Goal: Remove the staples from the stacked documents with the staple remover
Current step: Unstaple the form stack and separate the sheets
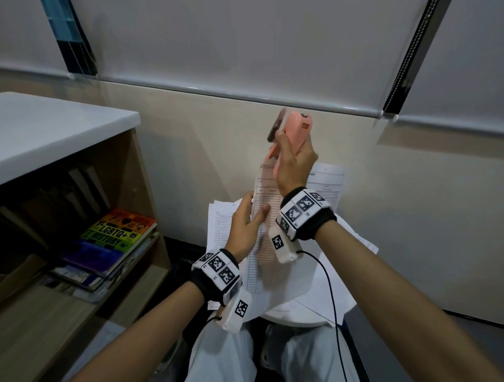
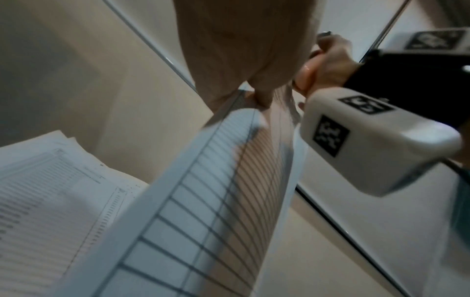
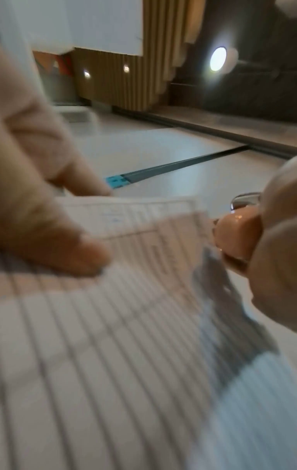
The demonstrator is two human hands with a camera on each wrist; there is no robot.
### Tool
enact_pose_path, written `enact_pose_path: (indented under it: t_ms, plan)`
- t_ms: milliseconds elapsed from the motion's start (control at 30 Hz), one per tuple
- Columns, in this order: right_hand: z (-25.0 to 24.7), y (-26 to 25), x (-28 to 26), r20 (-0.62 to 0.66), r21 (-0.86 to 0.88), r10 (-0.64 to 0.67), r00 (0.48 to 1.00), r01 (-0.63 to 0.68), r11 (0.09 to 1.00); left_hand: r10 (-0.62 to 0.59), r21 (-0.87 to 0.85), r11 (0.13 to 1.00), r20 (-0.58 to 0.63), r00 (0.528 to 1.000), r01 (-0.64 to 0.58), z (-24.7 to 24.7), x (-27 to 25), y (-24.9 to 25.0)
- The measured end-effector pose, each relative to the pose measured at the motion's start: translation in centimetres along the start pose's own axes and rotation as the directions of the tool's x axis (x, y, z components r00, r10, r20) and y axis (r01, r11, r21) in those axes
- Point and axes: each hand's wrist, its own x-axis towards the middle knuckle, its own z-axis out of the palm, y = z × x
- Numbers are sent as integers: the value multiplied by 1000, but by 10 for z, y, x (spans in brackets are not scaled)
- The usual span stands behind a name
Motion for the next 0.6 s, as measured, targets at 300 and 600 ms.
enact_pose_path:
  t_ms: [300,600]
  plan:
    - [-115,13,4,-87,179,202,976,-184,967,-61,-35,998,9,998,61,-18,16,-9]
    - [-183,89,-37,292,-397,621,727,-499,770,-179,-26,983,44,983,180,-11,37,-28]
